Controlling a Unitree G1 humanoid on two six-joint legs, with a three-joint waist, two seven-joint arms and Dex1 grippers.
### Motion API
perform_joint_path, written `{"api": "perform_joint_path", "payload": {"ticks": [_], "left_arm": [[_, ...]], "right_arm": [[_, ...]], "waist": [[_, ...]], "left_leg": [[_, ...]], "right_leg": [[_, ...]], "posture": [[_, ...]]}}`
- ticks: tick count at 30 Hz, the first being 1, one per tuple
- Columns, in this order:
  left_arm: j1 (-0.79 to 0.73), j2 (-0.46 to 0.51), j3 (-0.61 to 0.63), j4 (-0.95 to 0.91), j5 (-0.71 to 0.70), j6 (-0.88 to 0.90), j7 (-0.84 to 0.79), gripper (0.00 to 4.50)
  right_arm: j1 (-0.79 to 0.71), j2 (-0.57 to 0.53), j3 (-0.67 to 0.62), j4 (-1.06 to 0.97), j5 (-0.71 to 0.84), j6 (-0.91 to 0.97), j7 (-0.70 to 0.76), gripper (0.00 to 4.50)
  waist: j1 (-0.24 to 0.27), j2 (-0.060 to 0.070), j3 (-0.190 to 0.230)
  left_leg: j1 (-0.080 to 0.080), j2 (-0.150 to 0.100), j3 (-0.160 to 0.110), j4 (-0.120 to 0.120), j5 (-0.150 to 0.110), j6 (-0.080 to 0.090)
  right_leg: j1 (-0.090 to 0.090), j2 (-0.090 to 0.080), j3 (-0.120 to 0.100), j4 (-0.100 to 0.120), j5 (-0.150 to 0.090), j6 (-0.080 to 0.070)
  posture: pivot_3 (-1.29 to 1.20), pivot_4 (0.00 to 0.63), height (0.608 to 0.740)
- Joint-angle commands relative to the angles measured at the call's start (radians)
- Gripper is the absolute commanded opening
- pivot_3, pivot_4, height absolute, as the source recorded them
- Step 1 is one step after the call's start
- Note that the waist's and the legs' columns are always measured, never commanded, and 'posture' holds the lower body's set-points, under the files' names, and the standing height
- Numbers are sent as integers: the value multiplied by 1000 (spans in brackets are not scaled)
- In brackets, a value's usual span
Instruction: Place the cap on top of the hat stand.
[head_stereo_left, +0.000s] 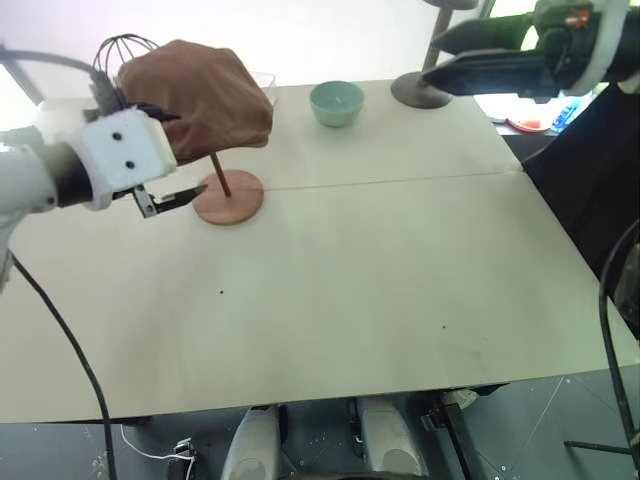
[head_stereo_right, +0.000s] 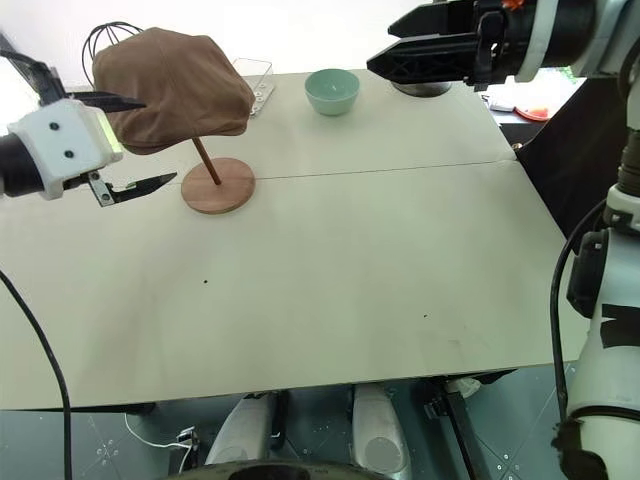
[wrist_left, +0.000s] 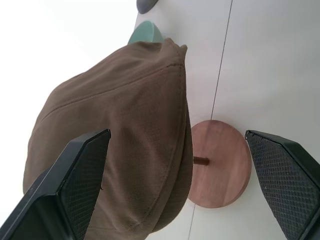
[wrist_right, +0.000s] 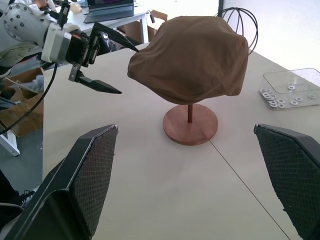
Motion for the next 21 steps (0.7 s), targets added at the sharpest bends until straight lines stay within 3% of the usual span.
{"api": "perform_joint_path", "payload": {"ticks": [1, 10, 12, 19, 21], "left_arm": [[-2, -15, -44, -33, 117, -42, 59, 4500], [15, -85, -106, 34, 348, -146, 181, 4500], [11, -107, -99, 52, 373, -150, 204, 3658], [-8, -150, -67, 102, 412, -216, 265, 51], [-8, -159, -55, 111, 418, -227, 282, 51]], "right_arm": [[-45, -21, -39, -6, 21, 3, 5, 4476], [-43, -9, -37, -10, 23, -6, -3, 4476], [-39, -8, -32, -13, 19, -12, -2, 4500], [-53, -10, -28, -7, 21, -14, 11, 4500], [-53, -12, -28, -8, 21, -15, 16, 4500]], "waist": [[0, 0, 0], [1, 0, 0], [1, 0, 0], [2, 0, 0], [2, 0, 0]], "left_leg": [[0, 0, 0, 0, 0, 0], [0, 0, 0, 0, 0, 0], [0, 0, 0, 1, 0, 0], [0, 0, 0, 1, 0, 0], [0, 0, 0, 1, 0, 0]], "right_leg": [[0, 0, 0, 0, 0, 0], [0, 0, 0, 1, 0, 0], [0, 0, 0, 0, 0, 0], [0, 0, 0, 1, 0, 0], [0, 0, 0, 1, 0, 0]], "posture": [[0, 150, 740], [0, 150, 740], [0, 150, 740], [0, 150, 740], [0, 150, 740]]}}
